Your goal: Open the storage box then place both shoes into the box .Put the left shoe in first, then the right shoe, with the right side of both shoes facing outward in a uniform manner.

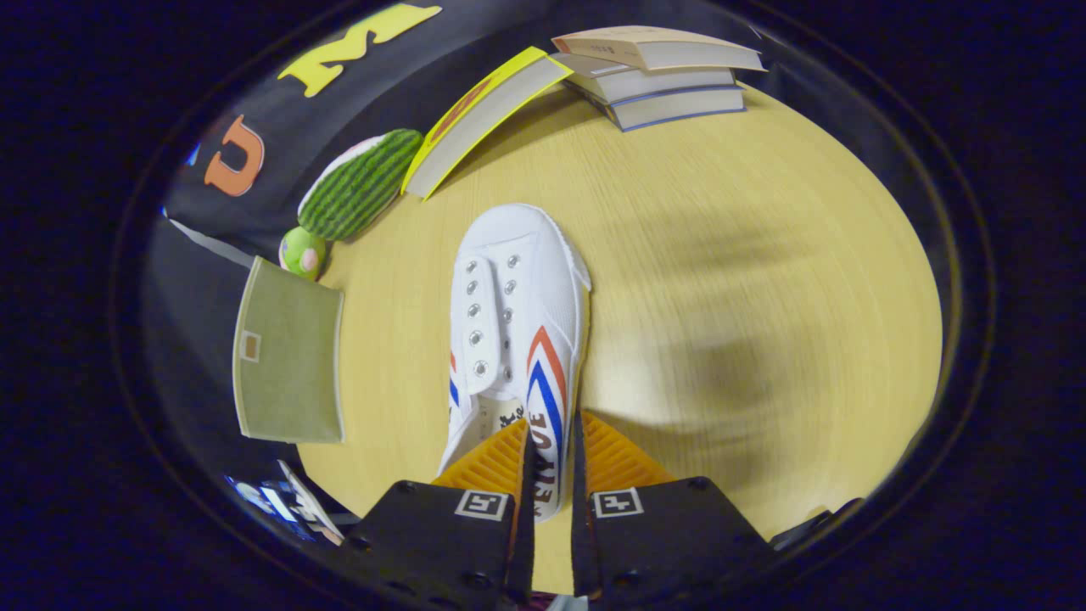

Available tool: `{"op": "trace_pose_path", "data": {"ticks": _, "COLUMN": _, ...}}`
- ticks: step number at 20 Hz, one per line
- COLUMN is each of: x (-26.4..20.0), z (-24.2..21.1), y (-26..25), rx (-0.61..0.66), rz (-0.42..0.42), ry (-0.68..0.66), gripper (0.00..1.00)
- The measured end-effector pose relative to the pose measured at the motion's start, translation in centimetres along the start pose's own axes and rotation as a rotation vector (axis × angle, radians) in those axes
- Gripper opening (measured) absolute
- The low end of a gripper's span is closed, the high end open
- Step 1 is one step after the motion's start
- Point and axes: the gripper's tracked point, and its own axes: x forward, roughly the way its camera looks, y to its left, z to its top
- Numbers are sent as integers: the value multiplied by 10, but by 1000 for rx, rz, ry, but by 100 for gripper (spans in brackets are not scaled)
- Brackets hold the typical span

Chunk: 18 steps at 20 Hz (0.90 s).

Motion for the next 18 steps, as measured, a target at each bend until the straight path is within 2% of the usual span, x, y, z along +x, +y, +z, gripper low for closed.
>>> {"op": "trace_pose_path", "data": {"ticks": 7, "x": -35, "z": -2, "y": 37, "rx": -93, "rz": -29, "ry": -39, "gripper": 15}}
{"op": "trace_pose_path", "data": {"ticks": 13, "x": -68, "z": -5, "y": 104, "rx": -100, "rz": 27, "ry": -98, "gripper": 15}}
{"op": "trace_pose_path", "data": {"ticks": 18, "x": -84, "z": -1, "y": 155, "rx": -165, "rz": -6, "ry": -172, "gripper": 15}}
